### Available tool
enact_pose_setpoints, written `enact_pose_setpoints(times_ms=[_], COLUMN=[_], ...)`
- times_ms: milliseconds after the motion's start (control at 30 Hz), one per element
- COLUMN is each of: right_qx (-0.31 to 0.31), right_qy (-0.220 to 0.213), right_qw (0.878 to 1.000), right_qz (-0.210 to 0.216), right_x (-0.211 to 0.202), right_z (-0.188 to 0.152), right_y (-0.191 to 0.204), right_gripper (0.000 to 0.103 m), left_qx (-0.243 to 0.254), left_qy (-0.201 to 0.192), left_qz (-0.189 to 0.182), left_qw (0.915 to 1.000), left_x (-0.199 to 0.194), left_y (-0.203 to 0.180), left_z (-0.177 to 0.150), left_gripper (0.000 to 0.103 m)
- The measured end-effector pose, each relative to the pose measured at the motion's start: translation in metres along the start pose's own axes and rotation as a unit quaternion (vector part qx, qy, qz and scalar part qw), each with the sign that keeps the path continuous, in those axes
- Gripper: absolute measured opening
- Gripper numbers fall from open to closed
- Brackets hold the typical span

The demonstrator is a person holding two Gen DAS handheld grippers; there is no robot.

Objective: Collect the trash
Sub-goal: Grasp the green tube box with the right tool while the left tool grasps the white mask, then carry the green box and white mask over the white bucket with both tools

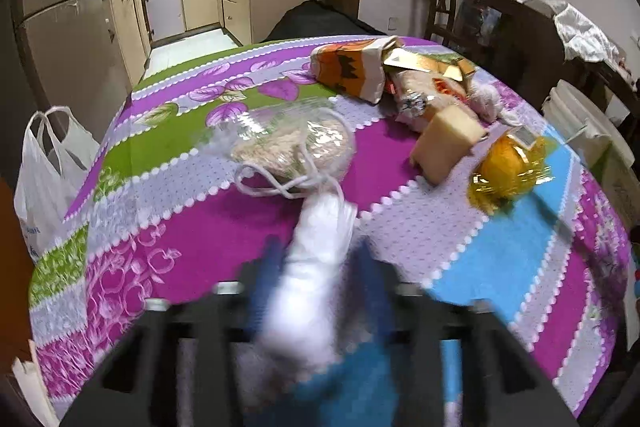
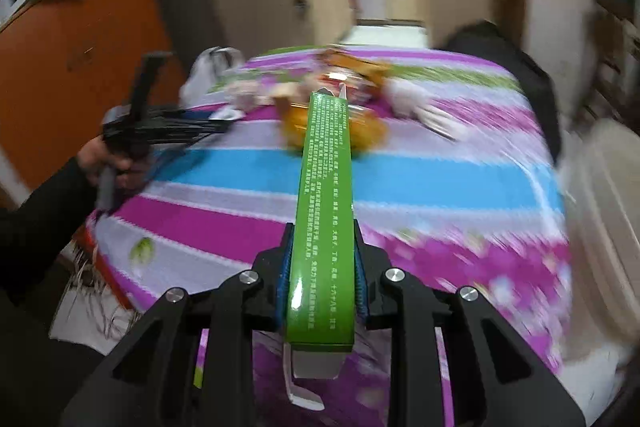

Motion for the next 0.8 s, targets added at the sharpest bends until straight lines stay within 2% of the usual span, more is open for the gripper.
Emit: enact_pose_setpoints(times_ms=[100,267,400,433,500,533,567,600,667,700,800], right_qx=[0.017,0.06,0.072,0.075,0.076,0.075,0.074,0.071,0.064,0.06,0.046], right_qy=[-0.008,-0.004,0.004,0.003,-0.002,-0.001,0.0,0.001,-0.005,-0.01,-0.009], right_qw=[0.999,0.996,0.995,0.994,0.994,0.994,0.994,0.994,0.994,0.994,0.993], right_qz=[-0.043,-0.068,-0.075,-0.076,-0.079,-0.079,-0.08,-0.082,-0.087,-0.093,-0.108], right_x=[-0.007,0.005,0.02,0.023,0.027,0.029,0.03,0.03,0.025,0.021,0.02], right_z=[-0.009,-0.015,-0.022,-0.024,-0.027,-0.028,-0.028,-0.029,-0.031,-0.031,-0.032], right_y=[-0.017,-0.034,-0.039,-0.04,-0.043,-0.043,-0.043,-0.043,-0.041,-0.041,-0.042], right_gripper=[0.024,0.024,0.026,0.026,0.026,0.027,0.031,0.039,0.052,0.056,0.056], left_qx=[-0.03,-0.066,-0.1,-0.103,-0.102,-0.107,-0.111,-0.115,-0.118,-0.121,-0.131], left_qy=[-0.004,-0.015,-0.022,-0.028,-0.034,-0.034,-0.036,-0.038,-0.04,-0.04,-0.033], left_qz=[-0.006,0.06,0.082,0.102,0.11,0.109,0.108,0.108,0.107,0.106,0.097], left_qw=[0.9995,0.9959,0.9913,0.9891,0.9881,0.9878,0.9872,0.9867,0.9863,0.9862,0.986], left_x=[-0.012,-0.044,-0.052,-0.051,-0.051,-0.051,-0.053,-0.054,-0.056,-0.057,-0.056], left_y=[-0.008,-0.039,-0.056,-0.058,-0.06,-0.06,-0.059,-0.058,-0.054,-0.053,-0.051], left_z=[-0.014,-0.05,-0.069,-0.072,-0.073,-0.072,-0.072,-0.071,-0.07,-0.071,-0.075], left_gripper=[0.027,0.027,0.028,0.029,0.032,0.041,0.054,0.057,0.058,0.058,0.058])
Point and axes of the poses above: each gripper's, at about its wrist camera, not at the fingertips, and x roughly the way its jaws point, y to its left, z to its top, the point moved 7 cm from there along x, roughly the way its jaws point, and after that the axes turned 2 degrees about y, right-handed, at the moved point
